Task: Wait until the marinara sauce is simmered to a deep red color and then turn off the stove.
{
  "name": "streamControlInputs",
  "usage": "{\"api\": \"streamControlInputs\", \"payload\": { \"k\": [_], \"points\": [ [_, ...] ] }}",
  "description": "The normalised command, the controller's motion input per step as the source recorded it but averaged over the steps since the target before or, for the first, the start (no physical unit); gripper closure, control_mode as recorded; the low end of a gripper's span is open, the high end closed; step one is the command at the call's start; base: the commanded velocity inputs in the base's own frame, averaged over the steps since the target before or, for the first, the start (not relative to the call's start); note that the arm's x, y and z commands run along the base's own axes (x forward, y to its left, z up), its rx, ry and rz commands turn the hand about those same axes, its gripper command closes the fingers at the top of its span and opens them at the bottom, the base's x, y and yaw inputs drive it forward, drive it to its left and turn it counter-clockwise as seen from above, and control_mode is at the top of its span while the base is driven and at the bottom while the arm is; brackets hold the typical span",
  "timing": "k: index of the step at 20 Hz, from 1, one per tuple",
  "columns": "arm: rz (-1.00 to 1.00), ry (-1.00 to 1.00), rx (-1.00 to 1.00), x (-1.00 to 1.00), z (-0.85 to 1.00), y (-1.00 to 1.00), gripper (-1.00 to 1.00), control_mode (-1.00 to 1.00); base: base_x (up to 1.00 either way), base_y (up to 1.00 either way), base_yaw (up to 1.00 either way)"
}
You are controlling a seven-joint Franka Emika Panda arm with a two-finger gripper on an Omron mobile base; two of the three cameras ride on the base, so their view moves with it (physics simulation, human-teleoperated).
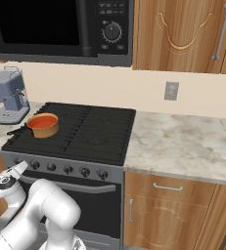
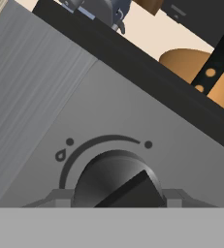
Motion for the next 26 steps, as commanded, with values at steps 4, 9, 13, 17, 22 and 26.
{"api": "streamControlInputs", "payload": {
  "k": [4, 9, 13, 17, 22, 26],
  "points": [
    [0.00, 0.00, 0.00, 0.00, 0.00, 0.00, 1.00, -1.00, 0.00, 0.00, 0.00],
    [0.00, 0.00, 0.00, 0.00, 0.00, 0.00, 1.00, -1.00, 0.00, 0.00, 0.00],
    [0.00, 0.00, 0.00, 0.00, 0.00, 0.00, 1.00, -1.00, 0.00, 0.00, 0.00],
    [0.00, 0.00, 0.00, 0.00, 0.00, 0.00, 1.00, -1.00, 0.00, 0.00, 0.00],
    [0.00, 0.00, 0.00, 0.00, 0.00, 0.00, 1.00, -1.00, 0.00, 0.00, 0.00],
    [0.00, 0.00, 0.00, 0.00, 0.00, 0.00, 1.00, -1.00, 0.00, 0.00, 0.00]
  ]
}}
